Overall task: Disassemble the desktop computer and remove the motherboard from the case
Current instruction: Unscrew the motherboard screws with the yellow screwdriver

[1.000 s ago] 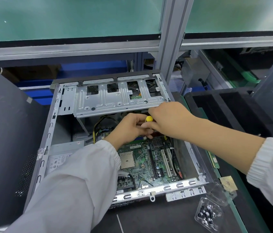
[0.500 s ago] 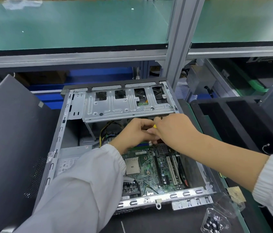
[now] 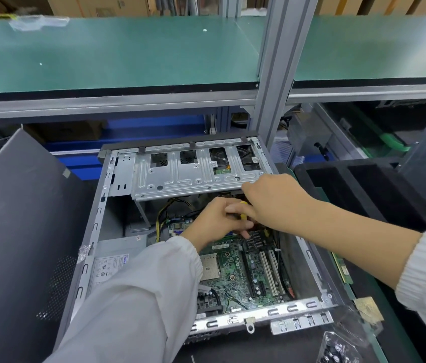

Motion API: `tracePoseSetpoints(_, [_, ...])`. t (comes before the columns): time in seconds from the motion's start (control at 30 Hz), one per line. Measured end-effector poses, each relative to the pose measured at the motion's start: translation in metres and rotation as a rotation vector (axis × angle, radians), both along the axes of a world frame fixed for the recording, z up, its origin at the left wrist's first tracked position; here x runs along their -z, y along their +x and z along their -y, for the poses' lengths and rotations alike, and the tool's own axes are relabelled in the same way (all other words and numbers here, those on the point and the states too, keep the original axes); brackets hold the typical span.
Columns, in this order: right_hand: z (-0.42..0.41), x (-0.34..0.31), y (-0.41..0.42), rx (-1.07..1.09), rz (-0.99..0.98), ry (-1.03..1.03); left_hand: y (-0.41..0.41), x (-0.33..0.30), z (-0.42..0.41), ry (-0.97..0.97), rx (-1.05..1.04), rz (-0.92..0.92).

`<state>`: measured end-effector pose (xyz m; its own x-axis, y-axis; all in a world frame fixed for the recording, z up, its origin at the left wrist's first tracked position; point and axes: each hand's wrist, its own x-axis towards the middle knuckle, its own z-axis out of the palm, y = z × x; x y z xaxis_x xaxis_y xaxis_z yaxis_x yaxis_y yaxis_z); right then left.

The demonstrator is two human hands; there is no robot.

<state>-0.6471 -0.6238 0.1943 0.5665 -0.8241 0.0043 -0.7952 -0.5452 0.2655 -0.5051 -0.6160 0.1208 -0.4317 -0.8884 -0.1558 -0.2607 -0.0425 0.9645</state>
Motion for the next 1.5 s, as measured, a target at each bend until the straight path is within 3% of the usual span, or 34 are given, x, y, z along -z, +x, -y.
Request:
tracePoseSetpoints(0.1, [0.002, 0.002, 0.005, -0.014, -0.058, 0.043, 0.0, -0.001, -0.002, -0.009, -0.012, 0.015])
tracePoseSetpoints(0.23, [-0.001, 0.0, 0.0, -0.029, 0.011, 0.149, -0.001, -0.001, -0.001, 0.004, -0.053, -0.039])
tracePoseSetpoints(0.47, [-0.003, -0.006, 0.011, 0.048, -0.083, 0.058, -0.004, -0.003, -0.003, 0.015, -0.031, -0.056])
tracePoseSetpoints(0.63, [-0.004, -0.008, 0.004, 0.043, 0.051, 0.199, -0.005, -0.002, -0.003, 0.014, -0.021, -0.037])
tracePoseSetpoints(1.0, [-0.005, -0.013, 0.008, 0.079, 0.125, 0.229, -0.005, -0.001, -0.003, 0.03, -0.034, -0.027])
tracePoseSetpoints(1.13, [-0.002, -0.013, 0.011, 0.107, 0.007, 0.174, -0.004, -0.002, -0.002, 0.023, -0.033, -0.059])
tracePoseSetpoints(1.27, [-0.004, -0.017, 0.011, 0.115, 0.054, 0.302, -0.004, 0.002, -0.001, 0.04, -0.029, -0.057])
tracePoseSetpoints(1.5, [-0.006, -0.017, 0.014, 0.116, -0.001, 0.214, -0.004, 0.003, -0.001, 0.038, -0.02, -0.063])
